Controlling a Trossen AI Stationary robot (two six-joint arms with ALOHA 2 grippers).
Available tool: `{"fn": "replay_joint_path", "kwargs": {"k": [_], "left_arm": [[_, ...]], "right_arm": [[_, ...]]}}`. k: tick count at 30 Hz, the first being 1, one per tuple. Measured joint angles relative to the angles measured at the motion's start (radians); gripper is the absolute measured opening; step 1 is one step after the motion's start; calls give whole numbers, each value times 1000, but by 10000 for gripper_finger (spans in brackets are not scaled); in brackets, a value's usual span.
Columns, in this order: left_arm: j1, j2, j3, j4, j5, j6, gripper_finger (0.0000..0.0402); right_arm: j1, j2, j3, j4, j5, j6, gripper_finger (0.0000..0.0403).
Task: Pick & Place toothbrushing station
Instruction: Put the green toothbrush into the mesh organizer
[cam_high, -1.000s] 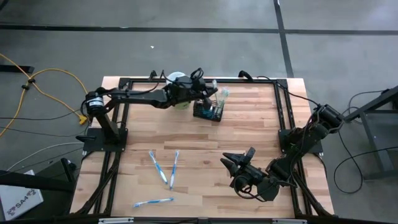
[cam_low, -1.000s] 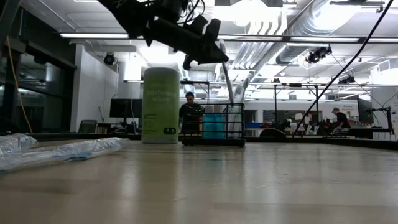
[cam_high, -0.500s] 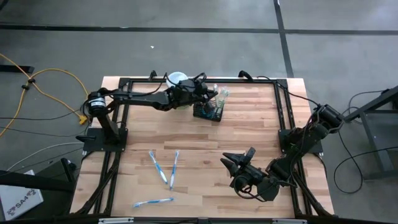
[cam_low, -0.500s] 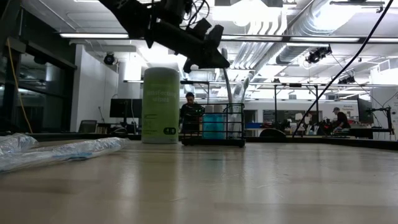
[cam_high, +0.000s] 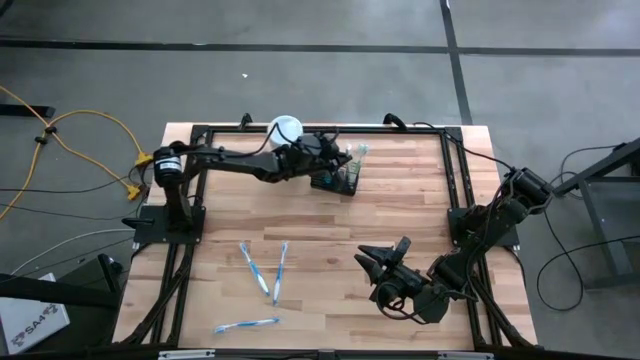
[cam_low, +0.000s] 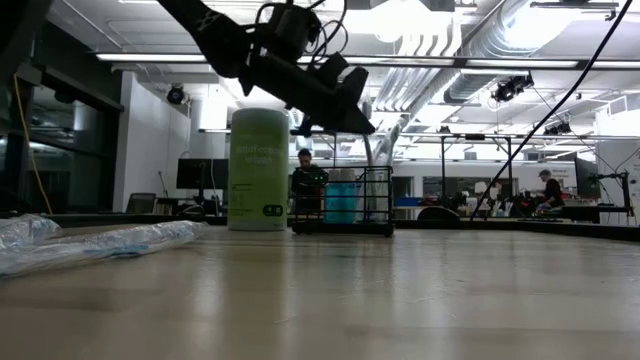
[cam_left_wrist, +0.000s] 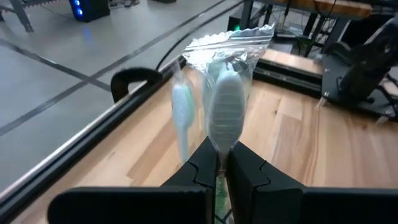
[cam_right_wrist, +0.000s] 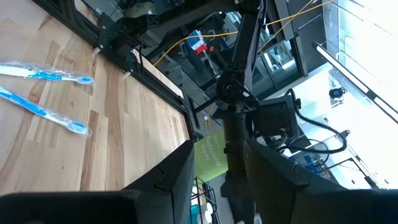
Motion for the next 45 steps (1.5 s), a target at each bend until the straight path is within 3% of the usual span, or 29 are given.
{"fn": "replay_joint_path", "kwargs": {"k": [12, 28, 45], "left_arm": [[0, 26, 0, 19, -3, 11, 16], [0, 25, -1, 41, 29, 35, 121], [-18, 24, -1, 46, 1, 100, 125]], "right_arm": [[0, 0, 0, -2, -1, 0, 133], [0, 0, 0, -2, -2, 0, 133], [0, 0, 0, -2, -2, 0, 133]]}}
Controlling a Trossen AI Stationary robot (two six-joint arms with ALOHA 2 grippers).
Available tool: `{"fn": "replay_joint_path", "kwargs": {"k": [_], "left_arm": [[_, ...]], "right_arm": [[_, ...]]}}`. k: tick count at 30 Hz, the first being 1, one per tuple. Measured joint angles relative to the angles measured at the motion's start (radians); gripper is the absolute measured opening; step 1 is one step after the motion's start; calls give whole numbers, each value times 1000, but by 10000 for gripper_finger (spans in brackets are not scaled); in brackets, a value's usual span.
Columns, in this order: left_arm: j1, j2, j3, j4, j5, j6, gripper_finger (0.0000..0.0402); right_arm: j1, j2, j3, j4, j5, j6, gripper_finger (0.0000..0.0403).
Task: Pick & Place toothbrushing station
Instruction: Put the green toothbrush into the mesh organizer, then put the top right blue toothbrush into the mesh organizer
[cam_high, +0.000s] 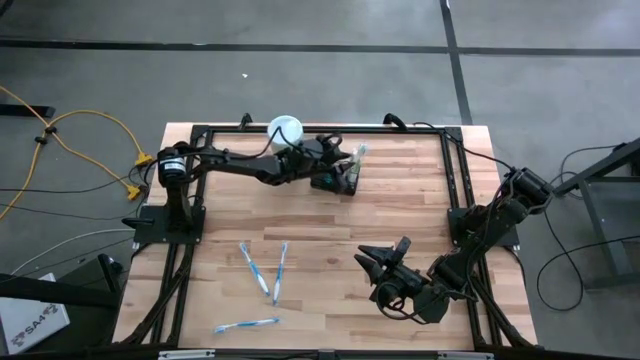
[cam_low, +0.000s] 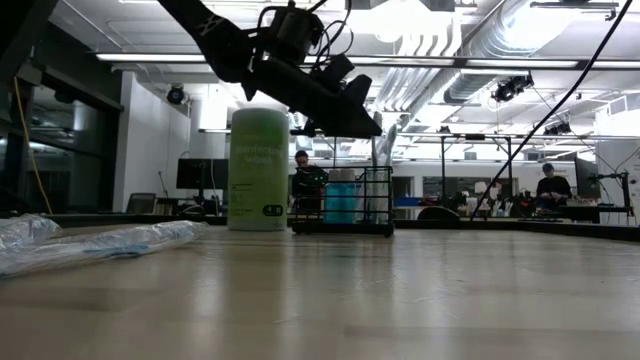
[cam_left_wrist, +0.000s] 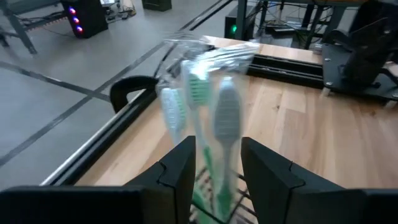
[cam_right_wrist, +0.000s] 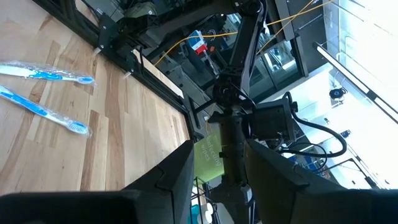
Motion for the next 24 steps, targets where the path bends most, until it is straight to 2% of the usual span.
{"fn": "replay_joint_path", "kwargs": {"k": [12, 24], "left_arm": [[-13, -20, -1, -36, -14, 33, 125], [-87, -222, -1, -390, -17, 21, 125]], "right_arm": [[0, 0, 0, 0, 0, 0, 133], [0, 0, 0, 0, 0, 0, 133]]}}
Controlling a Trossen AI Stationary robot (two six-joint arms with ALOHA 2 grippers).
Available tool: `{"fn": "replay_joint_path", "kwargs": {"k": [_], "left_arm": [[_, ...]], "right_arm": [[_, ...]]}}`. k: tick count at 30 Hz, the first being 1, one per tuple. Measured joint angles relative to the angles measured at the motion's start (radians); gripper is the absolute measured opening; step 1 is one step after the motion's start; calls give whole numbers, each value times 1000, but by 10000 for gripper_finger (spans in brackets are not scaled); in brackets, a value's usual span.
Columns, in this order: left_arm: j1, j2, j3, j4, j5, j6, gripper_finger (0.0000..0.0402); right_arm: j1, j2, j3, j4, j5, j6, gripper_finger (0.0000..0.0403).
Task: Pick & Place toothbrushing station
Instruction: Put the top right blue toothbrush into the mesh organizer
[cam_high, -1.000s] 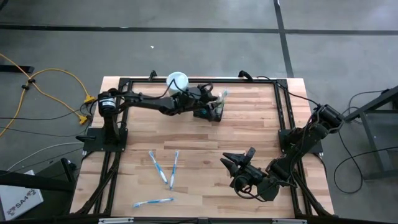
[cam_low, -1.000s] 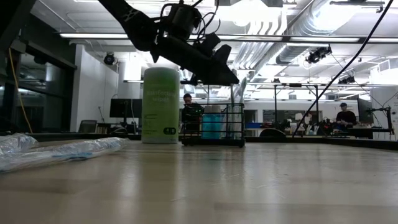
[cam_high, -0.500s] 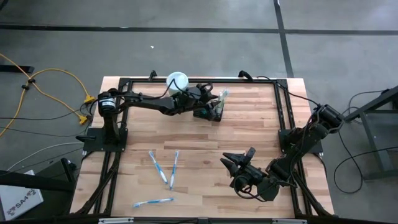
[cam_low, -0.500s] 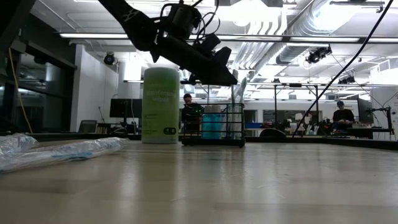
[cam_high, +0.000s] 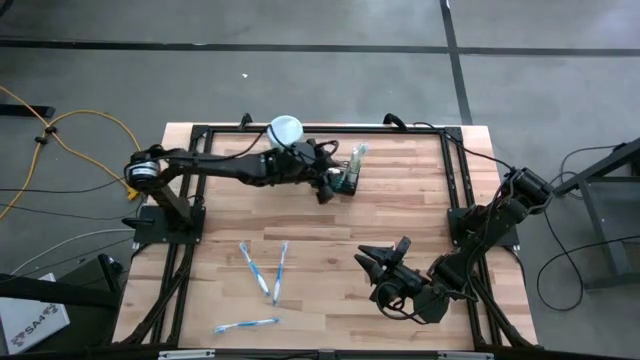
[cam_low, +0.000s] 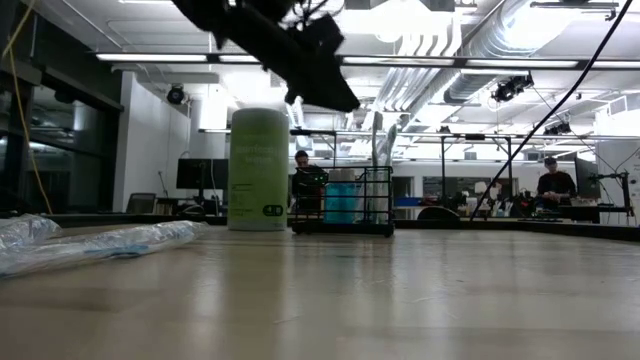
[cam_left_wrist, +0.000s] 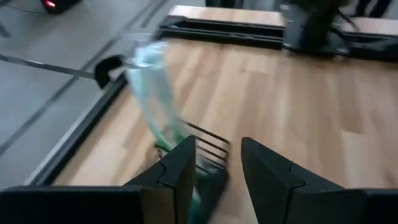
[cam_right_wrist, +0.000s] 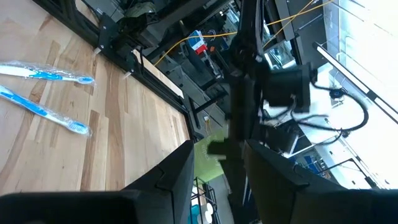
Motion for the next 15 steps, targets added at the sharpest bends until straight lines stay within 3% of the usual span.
{"fn": "replay_joint_path", "kwargs": {"k": [9, 15], "left_arm": [[-124, -113, 0, -240, -50, -87, 125], [-228, -166, 0, -293, -71, -165, 124]], "right_arm": [[0, 0, 0, 2, -56, 1, 133], [0, 0, 0, 2, -108, 167, 133]]}}
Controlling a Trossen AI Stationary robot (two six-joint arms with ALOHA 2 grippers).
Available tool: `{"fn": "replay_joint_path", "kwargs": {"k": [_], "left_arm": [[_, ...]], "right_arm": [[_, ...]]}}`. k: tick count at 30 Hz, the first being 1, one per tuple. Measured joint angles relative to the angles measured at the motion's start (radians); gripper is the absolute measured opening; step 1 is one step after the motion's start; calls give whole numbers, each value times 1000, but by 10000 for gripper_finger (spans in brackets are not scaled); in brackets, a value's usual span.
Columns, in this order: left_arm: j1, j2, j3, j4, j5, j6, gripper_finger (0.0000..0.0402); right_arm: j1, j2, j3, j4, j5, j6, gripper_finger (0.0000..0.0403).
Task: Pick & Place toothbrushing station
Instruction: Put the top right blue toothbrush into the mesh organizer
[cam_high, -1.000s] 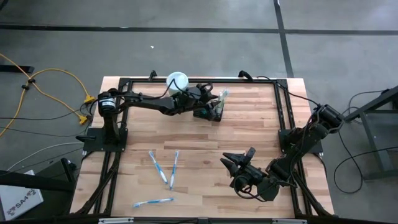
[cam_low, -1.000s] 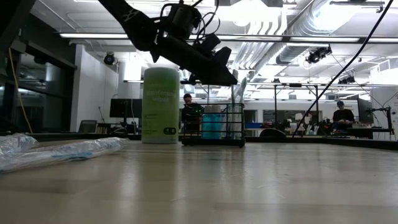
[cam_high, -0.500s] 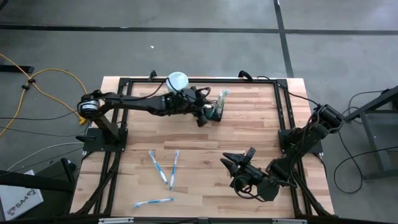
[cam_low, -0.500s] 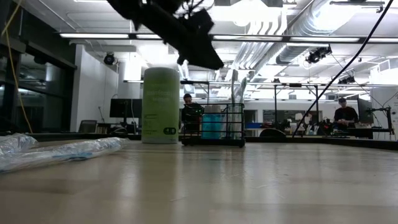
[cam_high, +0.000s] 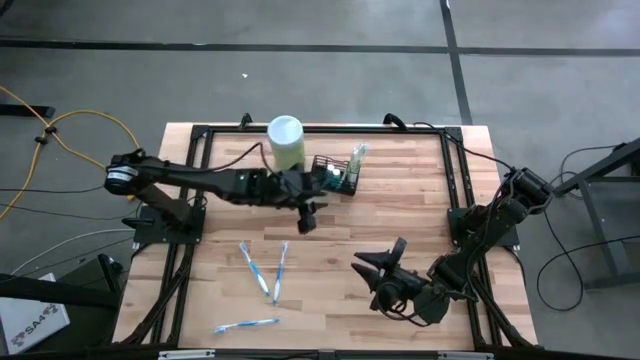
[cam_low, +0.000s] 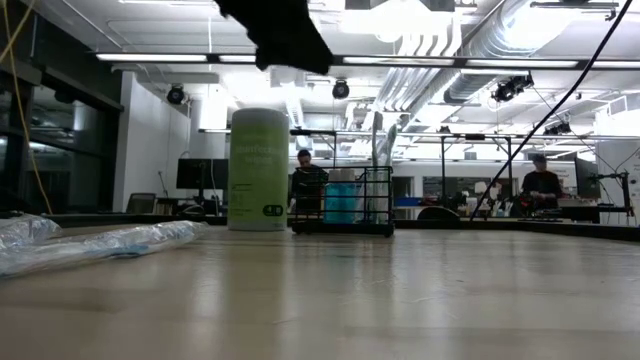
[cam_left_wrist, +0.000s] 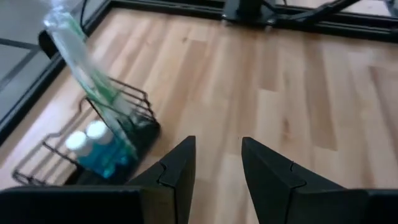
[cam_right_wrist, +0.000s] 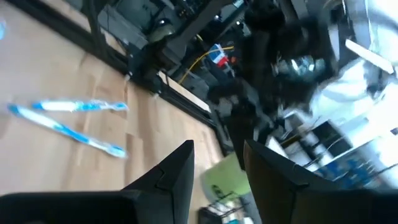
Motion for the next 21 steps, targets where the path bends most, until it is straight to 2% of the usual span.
{"fn": "replay_joint_path", "kwargs": {"k": [7, 15, 21], "left_arm": [[-151, -63, -24, -24, -109, -38, 124], [-352, -146, -97, -24, -355, -97, 124], [-493, -181, -177, -20, -506, -233, 124]], "right_arm": [[0, 0, 0, -19, -2, 139, 133], [-3, 0, 0, -79, -88, 223, 133], [-3, 0, 0, -84, -144, 226, 133]]}}
